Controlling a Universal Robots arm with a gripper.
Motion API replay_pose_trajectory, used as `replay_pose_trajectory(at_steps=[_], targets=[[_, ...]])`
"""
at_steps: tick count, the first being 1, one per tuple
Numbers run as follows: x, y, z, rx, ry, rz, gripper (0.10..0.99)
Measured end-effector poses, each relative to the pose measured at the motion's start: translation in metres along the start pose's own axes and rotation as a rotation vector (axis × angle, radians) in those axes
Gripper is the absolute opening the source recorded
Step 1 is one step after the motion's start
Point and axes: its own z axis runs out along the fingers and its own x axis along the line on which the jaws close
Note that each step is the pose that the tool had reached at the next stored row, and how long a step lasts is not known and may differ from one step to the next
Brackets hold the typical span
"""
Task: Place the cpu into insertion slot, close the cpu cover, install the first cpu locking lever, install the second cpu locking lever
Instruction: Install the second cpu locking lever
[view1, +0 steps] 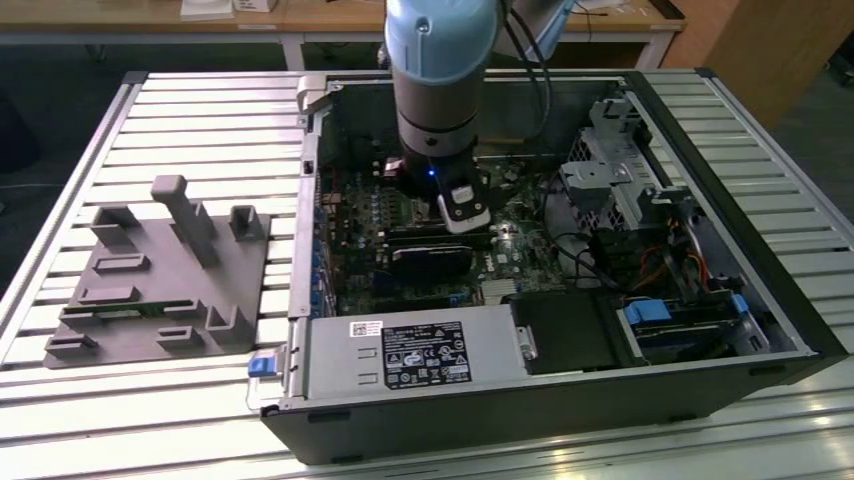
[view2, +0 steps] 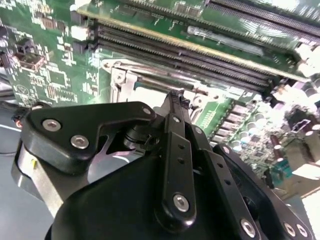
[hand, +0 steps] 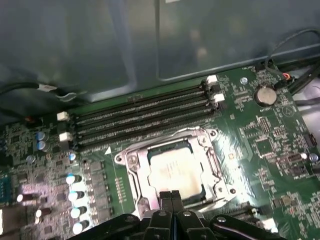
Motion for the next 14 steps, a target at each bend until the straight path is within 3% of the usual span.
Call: replay_pose_trajectory(at_steps=[7, 11, 14], targets=[[-0.0011, 0.0166, 0.0051, 0.042, -0.0114, -0.004, 0.106], [0.0001, 0.0257, 0.0079, 0.048, -0.013, -0.004, 0.106], [0.0002, 0.0283, 0.0082, 0.055, -0.0142, -0.005, 0.106]])
